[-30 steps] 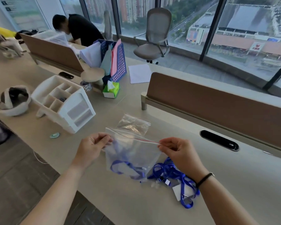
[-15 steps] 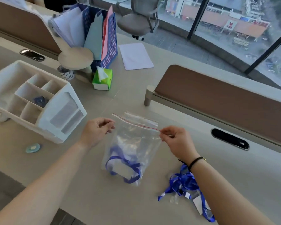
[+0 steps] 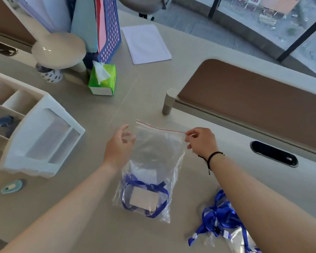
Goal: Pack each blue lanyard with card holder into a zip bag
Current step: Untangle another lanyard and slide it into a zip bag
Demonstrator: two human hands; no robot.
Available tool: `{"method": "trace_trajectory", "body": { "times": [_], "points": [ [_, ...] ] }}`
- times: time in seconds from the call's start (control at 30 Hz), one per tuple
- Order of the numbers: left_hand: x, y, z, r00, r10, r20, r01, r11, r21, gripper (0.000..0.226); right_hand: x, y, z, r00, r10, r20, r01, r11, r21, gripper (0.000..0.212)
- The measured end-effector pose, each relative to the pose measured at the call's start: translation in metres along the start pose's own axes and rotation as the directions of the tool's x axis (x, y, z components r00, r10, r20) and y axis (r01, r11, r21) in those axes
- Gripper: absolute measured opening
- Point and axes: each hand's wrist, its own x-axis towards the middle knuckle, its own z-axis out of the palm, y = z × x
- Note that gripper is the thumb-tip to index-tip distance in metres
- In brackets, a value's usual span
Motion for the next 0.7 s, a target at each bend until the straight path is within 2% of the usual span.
{"method": "trace_trajectory", "body": {
  "times": [0.07, 0.17, 0.23, 0.33, 0.4, 0.47, 0.53, 0.6, 0.7],
  "points": [
    [-0.016, -0.011, 0.009, 0.996, 0.076, 0.046, -0.081, 0.989, 0.12, 0.056, 0.014, 0.007, 0.009, 0.999, 0.045, 0.005, -0.046, 0.998, 0.031, 0.01],
    [-0.05, -0.035, 0.022, 0.967, 0.172, 0.188, -0.222, 0.93, 0.292, 0.058, 0.03, 0.018, 0.022, 0.995, 0.1, 0.003, -0.1, 0.994, 0.049, 0.011],
    [-0.067, -0.048, 0.029, 0.933, 0.238, 0.268, -0.331, 0.86, 0.389, 0.06, 0.038, 0.022, 0.029, 0.991, 0.137, -0.004, -0.136, 0.988, 0.066, 0.014],
    [-0.08, -0.062, 0.042, 0.88, 0.25, 0.404, -0.441, 0.748, 0.496, 0.069, 0.045, 0.025, 0.038, 0.986, 0.164, -0.037, -0.162, 0.985, 0.05, 0.024],
    [-0.082, -0.068, 0.049, 0.86, 0.244, 0.448, -0.482, 0.674, 0.56, 0.072, 0.031, 0.029, 0.044, 0.994, 0.063, -0.091, -0.07, 0.994, -0.079, 0.036],
    [-0.082, -0.073, 0.054, 0.855, 0.205, 0.476, -0.49, 0.618, 0.615, 0.068, 0.0, 0.038, 0.054, 0.979, -0.176, -0.104, 0.15, 0.964, -0.221, 0.042],
    [-0.079, -0.078, 0.058, 0.857, 0.17, 0.487, -0.484, 0.59, 0.646, 0.066, -0.044, 0.05, 0.072, 0.931, -0.362, 0.054, 0.359, 0.871, -0.336, 0.047],
    [-0.076, -0.084, 0.061, 0.853, 0.137, 0.504, -0.479, 0.59, 0.65, 0.067, -0.085, 0.067, 0.095, 0.895, -0.36, 0.262, 0.442, 0.792, -0.422, 0.059],
    [-0.072, -0.095, 0.063, 0.841, 0.13, 0.525, -0.493, 0.583, 0.646, 0.068, -0.119, 0.102, 0.127, 0.877, -0.357, 0.322, 0.479, 0.7, -0.529, 0.066]
  ]
}}
